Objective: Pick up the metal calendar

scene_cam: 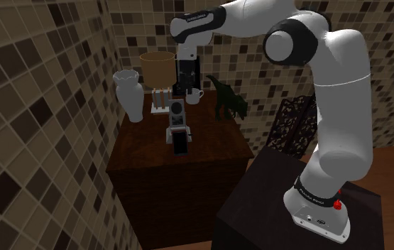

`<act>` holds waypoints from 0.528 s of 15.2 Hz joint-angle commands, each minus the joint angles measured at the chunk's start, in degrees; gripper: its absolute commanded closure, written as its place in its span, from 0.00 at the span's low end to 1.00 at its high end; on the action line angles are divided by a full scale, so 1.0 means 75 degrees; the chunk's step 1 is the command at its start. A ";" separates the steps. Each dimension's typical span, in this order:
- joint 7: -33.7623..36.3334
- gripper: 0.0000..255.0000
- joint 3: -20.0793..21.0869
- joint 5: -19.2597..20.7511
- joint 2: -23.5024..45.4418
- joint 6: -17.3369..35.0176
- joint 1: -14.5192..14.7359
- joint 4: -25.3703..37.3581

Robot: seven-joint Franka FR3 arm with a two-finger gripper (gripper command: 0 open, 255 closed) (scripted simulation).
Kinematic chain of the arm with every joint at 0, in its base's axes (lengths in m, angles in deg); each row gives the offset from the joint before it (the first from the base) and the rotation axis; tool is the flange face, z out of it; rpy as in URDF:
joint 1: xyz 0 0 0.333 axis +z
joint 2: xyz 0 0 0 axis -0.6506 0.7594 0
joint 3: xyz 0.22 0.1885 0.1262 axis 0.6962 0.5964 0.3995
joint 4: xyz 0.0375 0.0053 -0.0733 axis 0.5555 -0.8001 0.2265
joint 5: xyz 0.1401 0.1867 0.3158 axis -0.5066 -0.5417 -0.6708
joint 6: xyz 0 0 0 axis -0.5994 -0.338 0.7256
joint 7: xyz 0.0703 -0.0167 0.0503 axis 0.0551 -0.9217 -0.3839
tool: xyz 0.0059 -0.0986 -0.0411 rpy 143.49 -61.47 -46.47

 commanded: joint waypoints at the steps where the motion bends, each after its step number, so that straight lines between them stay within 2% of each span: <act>1: -0.0109 0.00 0.0126 -0.0248 0.0786 -0.0250 -0.0134 0.0893; 8: -0.0260 0.00 0.0159 -0.0299 0.0990 0.0228 -0.0123 0.0583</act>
